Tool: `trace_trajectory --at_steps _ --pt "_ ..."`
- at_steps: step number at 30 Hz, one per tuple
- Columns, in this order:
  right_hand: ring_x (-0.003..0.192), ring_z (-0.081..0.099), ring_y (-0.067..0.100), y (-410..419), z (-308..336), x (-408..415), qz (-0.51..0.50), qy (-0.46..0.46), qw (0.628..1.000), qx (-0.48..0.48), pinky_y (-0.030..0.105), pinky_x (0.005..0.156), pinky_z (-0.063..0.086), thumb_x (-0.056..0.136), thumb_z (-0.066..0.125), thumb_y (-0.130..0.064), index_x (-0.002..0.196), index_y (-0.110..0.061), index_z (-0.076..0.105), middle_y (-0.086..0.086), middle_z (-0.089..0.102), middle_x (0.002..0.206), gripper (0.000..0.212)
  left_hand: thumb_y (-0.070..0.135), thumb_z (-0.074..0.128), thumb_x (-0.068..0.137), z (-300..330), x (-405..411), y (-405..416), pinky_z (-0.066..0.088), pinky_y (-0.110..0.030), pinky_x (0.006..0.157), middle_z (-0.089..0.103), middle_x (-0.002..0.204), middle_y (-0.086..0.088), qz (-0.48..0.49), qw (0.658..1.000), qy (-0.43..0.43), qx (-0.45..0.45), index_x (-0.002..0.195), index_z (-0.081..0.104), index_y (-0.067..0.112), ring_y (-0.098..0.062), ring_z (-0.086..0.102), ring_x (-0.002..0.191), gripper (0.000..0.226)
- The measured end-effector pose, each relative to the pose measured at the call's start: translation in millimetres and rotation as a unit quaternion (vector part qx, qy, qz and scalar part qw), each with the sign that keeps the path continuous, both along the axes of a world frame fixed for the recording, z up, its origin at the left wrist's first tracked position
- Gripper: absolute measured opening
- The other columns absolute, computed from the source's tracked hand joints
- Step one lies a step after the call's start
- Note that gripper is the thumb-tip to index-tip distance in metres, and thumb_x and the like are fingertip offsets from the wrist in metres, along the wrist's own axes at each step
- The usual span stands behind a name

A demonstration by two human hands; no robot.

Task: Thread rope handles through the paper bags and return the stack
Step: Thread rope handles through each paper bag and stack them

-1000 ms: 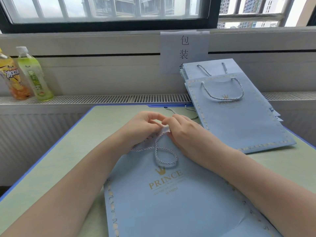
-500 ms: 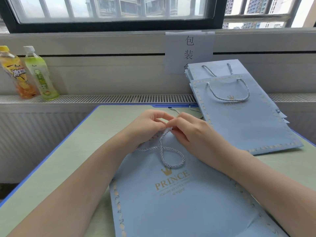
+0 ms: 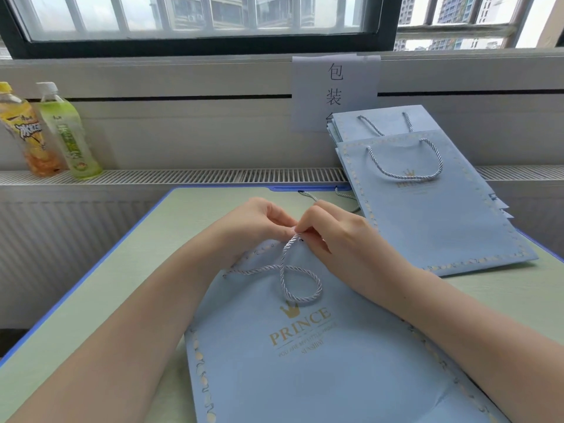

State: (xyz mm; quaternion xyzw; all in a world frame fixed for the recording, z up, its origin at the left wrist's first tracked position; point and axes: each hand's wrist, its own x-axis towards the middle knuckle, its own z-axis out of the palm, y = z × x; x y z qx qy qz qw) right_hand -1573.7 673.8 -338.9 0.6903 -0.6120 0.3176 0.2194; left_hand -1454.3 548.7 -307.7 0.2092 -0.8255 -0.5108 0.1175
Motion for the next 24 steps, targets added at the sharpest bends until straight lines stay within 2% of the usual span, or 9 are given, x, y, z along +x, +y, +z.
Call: trace_trajectory --at_steps 3,5,8,11,13,15,19,22,24 --pt "0.058 0.043 0.024 1.0 0.2 2.1 0.012 0.016 1.0 0.012 0.035 0.05 0.042 0.086 0.054 0.0 0.087 -0.002 0.055 0.007 0.052 0.08 0.002 0.013 0.068 0.084 0.5 -1.3 0.8 0.047 -0.022 0.066 0.067 0.074 -0.002 0.015 0.999 -0.032 -0.005 0.077 0.069 0.012 -0.009 0.06 0.065 0.007" --pt "0.06 0.041 0.024 1.6 0.8 2.8 0.018 0.025 0.999 0.017 0.035 0.051 0.041 0.084 0.054 0.004 0.083 -0.001 0.052 0.009 0.051 0.079 0.005 0.011 0.065 0.087 0.2 -2.2 1.1 0.047 -0.026 0.07 0.066 0.079 -0.006 0.012 0.999 -0.032 0.002 0.084 0.068 0.007 -0.013 0.059 0.07 0.005" --pt "0.064 0.037 0.017 0.6 -0.2 3.9 0.017 0.013 1.0 0.013 0.026 0.058 0.037 0.082 0.055 0.006 0.086 -0.001 0.054 0.008 0.053 0.082 0.008 0.003 0.062 0.085 0.7 -1.4 0.6 0.046 -0.03 0.078 0.069 0.09 -0.016 0.002 1.0 -0.025 -0.007 0.088 0.068 0.006 -0.018 0.061 0.079 0.007" --pt "0.068 0.04 0.013 -0.4 -1.5 3.5 0.018 0.005 1.0 0.011 0.02 0.063 0.036 0.087 0.048 -0.004 0.095 -0.005 0.061 0.006 0.055 0.086 0.015 -0.004 0.06 0.082 0.6 -0.7 0.1 0.046 -0.028 0.079 0.069 0.096 -0.019 -0.003 1.0 -0.021 -0.01 0.086 0.067 0.008 -0.019 0.062 0.083 0.014" --pt "0.068 0.05 0.018 0.4 -0.7 2.7 0.02 -0.006 1.0 0.01 0.022 0.064 0.04 0.09 0.045 -0.012 0.095 -0.006 0.064 0.006 0.057 0.088 0.021 0.006 0.069 0.075 0.9 -0.2 0.4 0.048 -0.028 0.081 0.071 0.095 -0.016 -0.005 1.0 -0.018 -0.001 0.085 0.068 0.012 -0.017 0.064 0.084 0.012" --pt "0.069 0.054 0.02 0.5 -0.1 2.8 0.017 -0.012 1.0 0.005 0.024 0.064 0.042 0.09 0.045 -0.014 0.093 -0.006 0.064 0.006 0.058 0.088 0.022 0.016 0.071 0.065 0.7 0.1 -0.8 0.049 -0.03 0.084 0.072 0.096 -0.014 -0.008 1.0 -0.014 0.009 0.086 0.069 0.013 -0.016 0.065 0.084 0.022" --pt "0.068 0.055 0.022 -0.7 -0.8 4.0 0.013 -0.014 1.0 0.002 0.028 0.061 0.043 0.09 0.051 -0.012 0.091 -0.004 0.063 0.006 0.059 0.086 0.015 0.01 0.074 0.072 1.2 0.7 -2.9 0.048 -0.035 0.091 0.071 0.098 -0.017 -0.008 1.0 -0.001 0.019 0.087 0.069 0.011 -0.017 0.065 0.086 0.016" --pt "0.065 0.053 0.023 -0.4 0.9 -0.1 0.014 -0.013 1.0 0.008 0.035 0.055 0.046 0.089 0.053 -0.016 0.085 -0.005 0.061 0.005 0.058 0.082 0.014 0.01 0.074 0.076 2.0 1.8 -3.5 0.05 -0.034 0.087 0.071 0.094 -0.017 -0.011 0.999 0.0 0.04 0.086 0.07 0.01 -0.021 0.065 0.085 0.011" --pt "0.069 0.048 0.017 -1.8 2.2 -2.8 0.011 -0.011 1.0 0.017 0.032 0.059 0.045 0.085 0.059 -0.018 0.08 -0.009 0.062 0.002 0.058 0.078 0.011 0.003 0.064 0.085 2.5 1.1 -5.2 0.052 -0.031 0.073 0.069 0.087 -0.018 -0.005 0.997 -0.005 0.077 0.087 0.069 0.007 -0.023 0.064 0.075 0.008"
